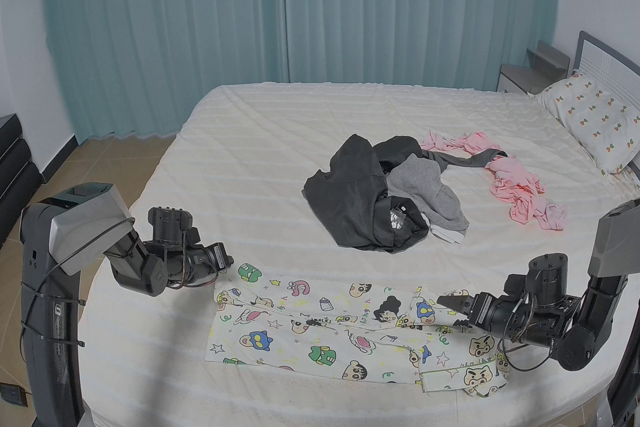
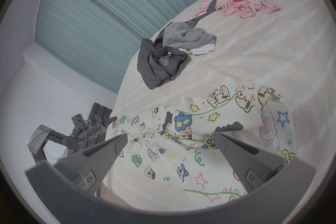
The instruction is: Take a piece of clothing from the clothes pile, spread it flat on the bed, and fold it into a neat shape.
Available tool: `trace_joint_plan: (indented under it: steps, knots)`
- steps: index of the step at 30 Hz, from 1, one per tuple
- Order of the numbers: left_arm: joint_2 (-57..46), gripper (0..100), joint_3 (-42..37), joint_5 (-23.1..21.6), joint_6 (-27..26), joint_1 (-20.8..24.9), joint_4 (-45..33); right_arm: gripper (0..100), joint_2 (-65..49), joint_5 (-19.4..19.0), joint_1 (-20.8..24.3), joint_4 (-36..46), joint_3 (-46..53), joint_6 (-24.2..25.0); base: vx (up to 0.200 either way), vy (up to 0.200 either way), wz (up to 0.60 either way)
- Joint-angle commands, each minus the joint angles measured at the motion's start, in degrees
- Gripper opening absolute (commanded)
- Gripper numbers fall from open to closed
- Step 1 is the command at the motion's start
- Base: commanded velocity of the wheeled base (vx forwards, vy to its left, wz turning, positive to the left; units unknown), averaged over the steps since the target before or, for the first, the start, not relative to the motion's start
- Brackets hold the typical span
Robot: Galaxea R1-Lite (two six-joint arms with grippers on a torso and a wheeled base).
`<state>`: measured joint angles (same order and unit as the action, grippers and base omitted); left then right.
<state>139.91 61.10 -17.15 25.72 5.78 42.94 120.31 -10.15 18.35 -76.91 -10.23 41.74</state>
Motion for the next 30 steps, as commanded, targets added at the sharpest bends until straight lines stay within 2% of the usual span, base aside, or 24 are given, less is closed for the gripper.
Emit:
trace_joint_plan:
  steps: [1, 17, 26, 30]
  knots:
    - [-2.2, 0, -0.1, 0.0, 0.0, -0.3, 2.2, 100, 0.3, 0.0, 0.0, 0.0, 0.1, 0.0, 0.0, 0.0, 0.0]
    - [-2.0, 0, 3.2, 0.6, 0.0, 0.3, 8.7, 100, 0.4, 0.0, 0.1, 0.0, 0.2, 0.0, 0.0, 0.0, 0.0]
    - [-1.3, 0, 1.9, 1.6, -1.3, -0.8, 1.8, 100, 0.4, 0.0, 0.3, 0.1, 0.4, 0.0, 0.0, 0.0, 0.0]
    - [-0.4, 0, 0.4, 1.6, -6.4, -2.4, -0.9, 100, 0.3, -0.1, 0.4, 0.0, 0.8, 0.0, 0.0, 0.0, 0.0]
